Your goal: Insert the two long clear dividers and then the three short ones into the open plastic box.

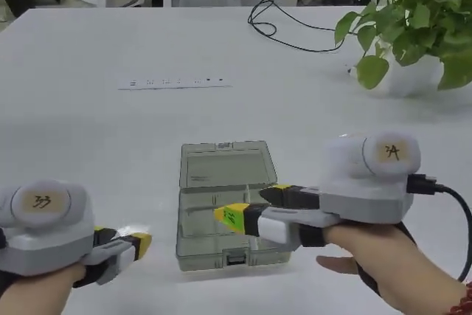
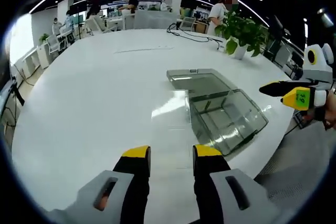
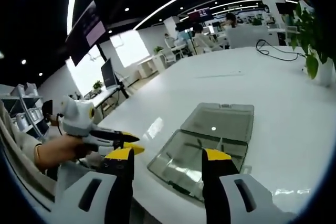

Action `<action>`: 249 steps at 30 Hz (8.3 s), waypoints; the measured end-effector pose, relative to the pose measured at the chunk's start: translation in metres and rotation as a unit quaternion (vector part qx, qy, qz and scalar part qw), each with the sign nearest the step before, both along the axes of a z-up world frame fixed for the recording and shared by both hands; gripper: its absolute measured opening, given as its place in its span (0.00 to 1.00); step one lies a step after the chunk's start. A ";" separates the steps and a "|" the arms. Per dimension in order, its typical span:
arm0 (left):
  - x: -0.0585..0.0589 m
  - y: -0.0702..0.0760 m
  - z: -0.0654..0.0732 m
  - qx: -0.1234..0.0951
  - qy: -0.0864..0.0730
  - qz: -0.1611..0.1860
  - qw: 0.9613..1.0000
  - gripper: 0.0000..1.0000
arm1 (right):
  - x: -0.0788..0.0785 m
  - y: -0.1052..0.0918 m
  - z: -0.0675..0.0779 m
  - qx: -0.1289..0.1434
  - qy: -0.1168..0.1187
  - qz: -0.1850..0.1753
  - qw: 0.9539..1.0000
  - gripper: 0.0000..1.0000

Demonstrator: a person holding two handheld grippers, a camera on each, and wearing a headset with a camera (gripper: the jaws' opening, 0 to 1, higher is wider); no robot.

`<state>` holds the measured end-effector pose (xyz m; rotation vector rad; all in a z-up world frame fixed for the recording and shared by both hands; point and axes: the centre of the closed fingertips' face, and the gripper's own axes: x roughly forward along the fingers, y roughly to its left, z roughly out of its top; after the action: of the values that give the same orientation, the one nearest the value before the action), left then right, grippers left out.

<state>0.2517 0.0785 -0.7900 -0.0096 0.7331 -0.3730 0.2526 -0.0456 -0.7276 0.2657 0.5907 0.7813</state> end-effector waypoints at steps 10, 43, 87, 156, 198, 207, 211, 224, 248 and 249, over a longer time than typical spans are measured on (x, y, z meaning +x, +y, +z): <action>-0.007 -0.013 0.028 -0.040 -0.056 -0.022 0.997 0.30 | 0.005 0.030 0.005 0.058 0.014 -0.019 0.998 0.39; -0.029 -0.044 0.065 -0.156 -0.084 -0.012 0.984 0.30 | 0.002 0.071 0.009 0.165 0.109 -0.058 0.979 0.08; -0.035 -0.051 0.043 0.013 -0.112 -0.151 0.982 0.69 | 0.020 0.001 -0.034 -0.054 0.262 -0.133 0.954 0.06; -0.029 -0.059 0.046 -0.027 -0.140 -0.157 0.977 0.97 | 0.029 0.015 -0.083 -0.297 0.285 -0.014 0.911 0.07; -0.022 -0.048 0.045 -0.019 -0.148 -0.128 0.980 0.96 | 0.029 0.028 -0.093 -0.311 0.157 0.087 0.933 0.25; -0.022 -0.049 0.047 -0.022 -0.150 -0.128 0.980 0.96 | 0.024 0.027 -0.071 -0.298 0.100 0.154 0.937 0.35; -0.023 -0.050 0.046 -0.016 -0.150 -0.132 0.980 0.96 | 0.019 0.023 -0.061 -0.287 0.085 0.183 0.936 0.39; -0.024 -0.053 0.046 -0.012 -0.151 -0.142 0.978 0.96 | 0.004 0.001 -0.047 -0.279 0.029 0.260 0.924 0.50; -0.027 -0.064 0.043 -0.003 -0.139 -0.169 0.976 0.94 | -0.009 -0.081 -0.046 -0.290 -0.006 0.289 0.912 0.59; -0.028 -0.065 0.042 0.004 -0.137 -0.175 0.975 0.94 | -0.008 -0.088 -0.047 -0.291 -0.007 0.286 0.913 0.59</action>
<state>0.2238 0.0134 -0.7483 0.1776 0.4600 -0.6927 0.2447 -0.1333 -0.7746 -0.4887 0.8750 1.1233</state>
